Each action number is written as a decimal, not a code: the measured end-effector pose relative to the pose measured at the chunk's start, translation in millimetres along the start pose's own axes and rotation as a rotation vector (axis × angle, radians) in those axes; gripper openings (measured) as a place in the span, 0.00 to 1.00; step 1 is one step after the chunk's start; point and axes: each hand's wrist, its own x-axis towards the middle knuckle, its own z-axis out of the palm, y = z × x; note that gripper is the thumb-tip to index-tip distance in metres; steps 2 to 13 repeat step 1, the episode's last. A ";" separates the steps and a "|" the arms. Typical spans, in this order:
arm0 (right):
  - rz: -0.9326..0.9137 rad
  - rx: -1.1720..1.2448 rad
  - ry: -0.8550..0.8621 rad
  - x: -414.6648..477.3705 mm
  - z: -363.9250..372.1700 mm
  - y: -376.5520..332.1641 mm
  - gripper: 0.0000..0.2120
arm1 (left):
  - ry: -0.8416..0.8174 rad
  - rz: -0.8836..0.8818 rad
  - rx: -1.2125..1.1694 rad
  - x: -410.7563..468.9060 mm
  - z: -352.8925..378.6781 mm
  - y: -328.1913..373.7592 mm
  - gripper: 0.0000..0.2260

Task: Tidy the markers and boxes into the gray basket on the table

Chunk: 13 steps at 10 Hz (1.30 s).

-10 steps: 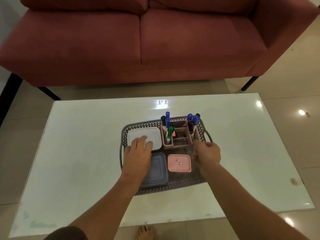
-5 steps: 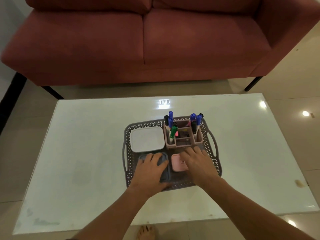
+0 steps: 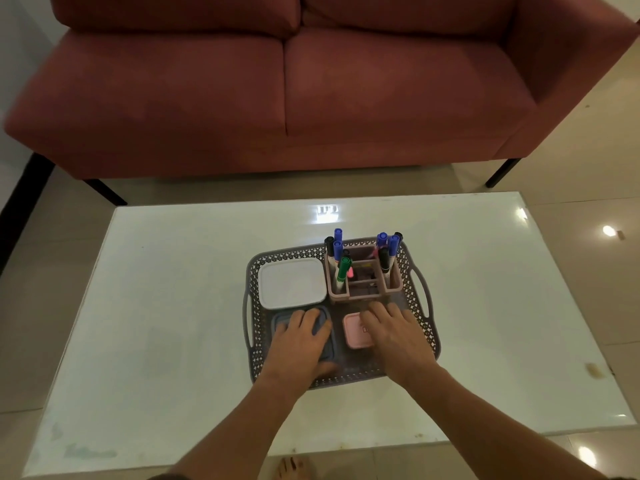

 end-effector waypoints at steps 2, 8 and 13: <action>0.020 0.049 0.054 -7.2 -0.4 -7.4 0.28 | 0.129 -0.026 -0.077 -8.6 -0.9 11.1 0.32; 0.020 0.049 0.054 -7.2 -0.4 -7.4 0.28 | 0.129 -0.026 -0.077 -8.6 -0.9 11.1 0.32; 0.020 0.049 0.054 -7.2 -0.4 -7.4 0.28 | 0.129 -0.026 -0.077 -8.6 -0.9 11.1 0.32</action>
